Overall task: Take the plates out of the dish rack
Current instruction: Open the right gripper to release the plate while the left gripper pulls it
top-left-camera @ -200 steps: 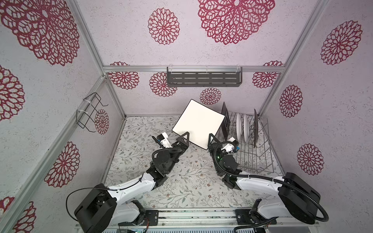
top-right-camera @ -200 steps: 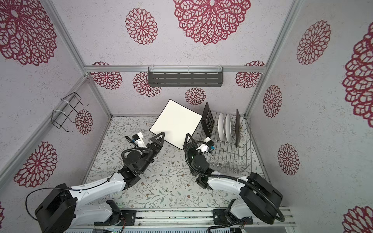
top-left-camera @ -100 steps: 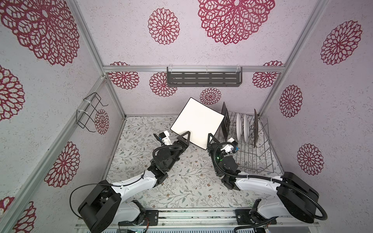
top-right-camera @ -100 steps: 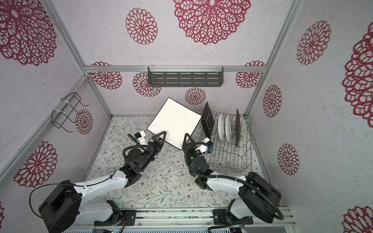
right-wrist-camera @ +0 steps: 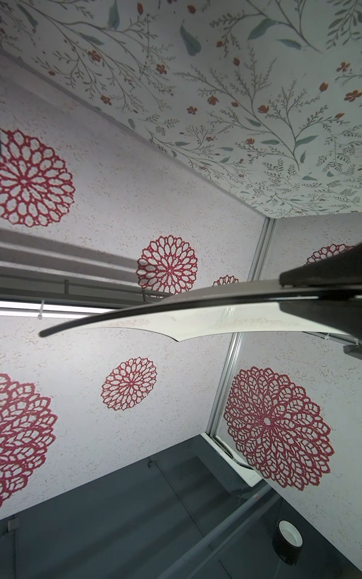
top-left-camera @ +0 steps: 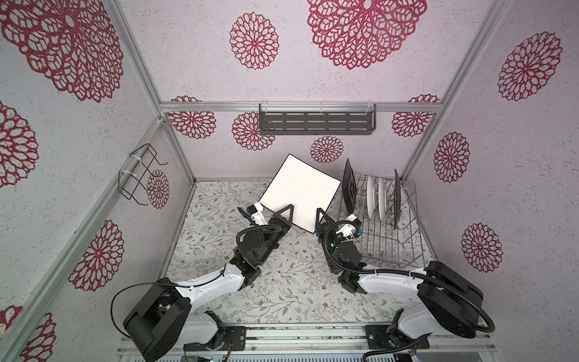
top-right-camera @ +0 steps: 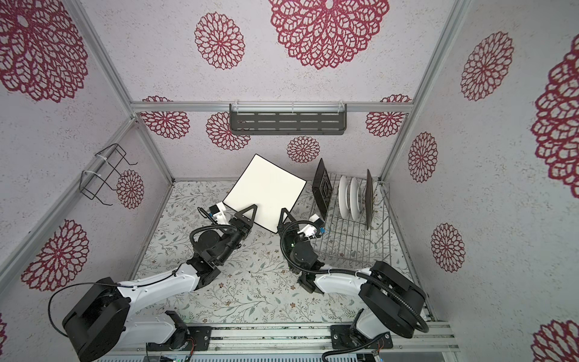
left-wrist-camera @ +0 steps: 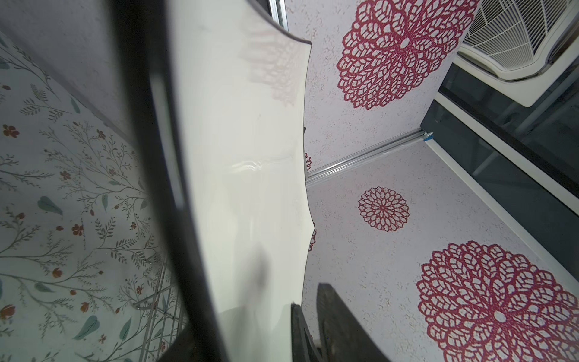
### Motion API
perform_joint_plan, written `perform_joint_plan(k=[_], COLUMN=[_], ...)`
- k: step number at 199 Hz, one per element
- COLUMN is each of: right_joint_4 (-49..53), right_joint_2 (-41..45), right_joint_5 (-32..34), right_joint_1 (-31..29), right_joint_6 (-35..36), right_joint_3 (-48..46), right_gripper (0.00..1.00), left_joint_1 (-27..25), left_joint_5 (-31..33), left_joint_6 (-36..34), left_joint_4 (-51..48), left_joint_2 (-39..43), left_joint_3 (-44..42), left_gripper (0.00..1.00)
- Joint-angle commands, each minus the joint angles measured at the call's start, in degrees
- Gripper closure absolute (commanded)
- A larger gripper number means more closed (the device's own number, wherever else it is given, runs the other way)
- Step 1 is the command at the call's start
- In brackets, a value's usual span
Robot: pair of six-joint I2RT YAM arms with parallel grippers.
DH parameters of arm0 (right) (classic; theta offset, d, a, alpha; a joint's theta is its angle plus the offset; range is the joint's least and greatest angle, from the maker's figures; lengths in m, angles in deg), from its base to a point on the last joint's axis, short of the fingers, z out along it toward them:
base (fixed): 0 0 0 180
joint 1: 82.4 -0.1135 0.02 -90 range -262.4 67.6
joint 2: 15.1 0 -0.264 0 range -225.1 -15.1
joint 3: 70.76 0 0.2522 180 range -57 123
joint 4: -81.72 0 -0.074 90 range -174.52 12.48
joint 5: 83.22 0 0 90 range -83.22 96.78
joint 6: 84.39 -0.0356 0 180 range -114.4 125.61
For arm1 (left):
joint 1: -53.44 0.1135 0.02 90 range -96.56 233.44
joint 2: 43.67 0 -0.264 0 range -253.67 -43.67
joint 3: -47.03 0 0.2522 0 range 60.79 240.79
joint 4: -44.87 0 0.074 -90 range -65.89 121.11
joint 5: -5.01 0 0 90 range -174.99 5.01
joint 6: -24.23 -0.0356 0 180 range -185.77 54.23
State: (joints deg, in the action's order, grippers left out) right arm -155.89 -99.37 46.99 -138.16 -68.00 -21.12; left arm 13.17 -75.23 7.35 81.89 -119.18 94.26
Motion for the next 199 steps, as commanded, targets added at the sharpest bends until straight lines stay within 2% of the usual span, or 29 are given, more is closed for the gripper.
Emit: perform_joint_plan(k=[1, 46, 62, 92, 115, 134, 148, 168, 185, 199], right_joint_4=[-14.33, -13.95, -10.7, -10.92, -10.79, -8.47, -5.9, -2.05, -0.58, 0.72], right_joint_2=[1.58, 1.07, 2.03, 2.01, 1.91, 2.79, 3.76, 4.89, 5.17, 5.01], right_joint_5=[-1.26, -2.25, -2.83, -3.11, -3.42, -4.02, -4.7, -4.96, -5.8, -6.6], right_joint_1=[-0.67, -0.92, -1.01, -1.18, -1.19, -1.19, -1.11, -0.84, 0.0, 0.82], right_joint_6=[-2.51, -1.02, -0.58, -0.63, -0.06, 1.29, 2.16, 1.71, 0.56, -1.34], right_joint_3=[4.76, 5.84, 6.37, 6.09, 6.05, 6.12, 6.3, 6.31, 6.31, 6.18], right_gripper=[1.0, 1.0, 1.0, 1.0, 1.0, 1.0, 0.78, 0.6, 0.49, 0.44], left_joint_1=[0.54, 0.98, 1.02, 1.75, 2.57, 3.41, 3.84, 4.34, 4.97, 5.52], left_joint_5=[-0.69, -1.17, -0.33, -0.09, -0.77, -0.98, -1.03, -1.1, -2.05, -2.6], left_joint_6=[-0.12, -0.47, -0.69, -0.46, -0.26, 0.29, 0.31, 0.42, 0.77, 1.11], left_joint_4=[2.43, 1.99, 1.17, 1.16, 1.41, 1.88, 1.88, 0.9, 0.76, 0.72], left_joint_2=[-0.34, 0.57, 1.27, 1.92, 2.11, 2.87, 3.72, 4.95, 5.7, 6.45], left_joint_3=[0.62, 0.46, 0.13, -0.59, -0.76, -1.38, -1.65, -1.48, -1.23, -1.18], left_gripper=[0.6, 0.72, 0.81, 0.86, 1.0, 1.0, 1.0, 1.0, 1.0, 1.0])
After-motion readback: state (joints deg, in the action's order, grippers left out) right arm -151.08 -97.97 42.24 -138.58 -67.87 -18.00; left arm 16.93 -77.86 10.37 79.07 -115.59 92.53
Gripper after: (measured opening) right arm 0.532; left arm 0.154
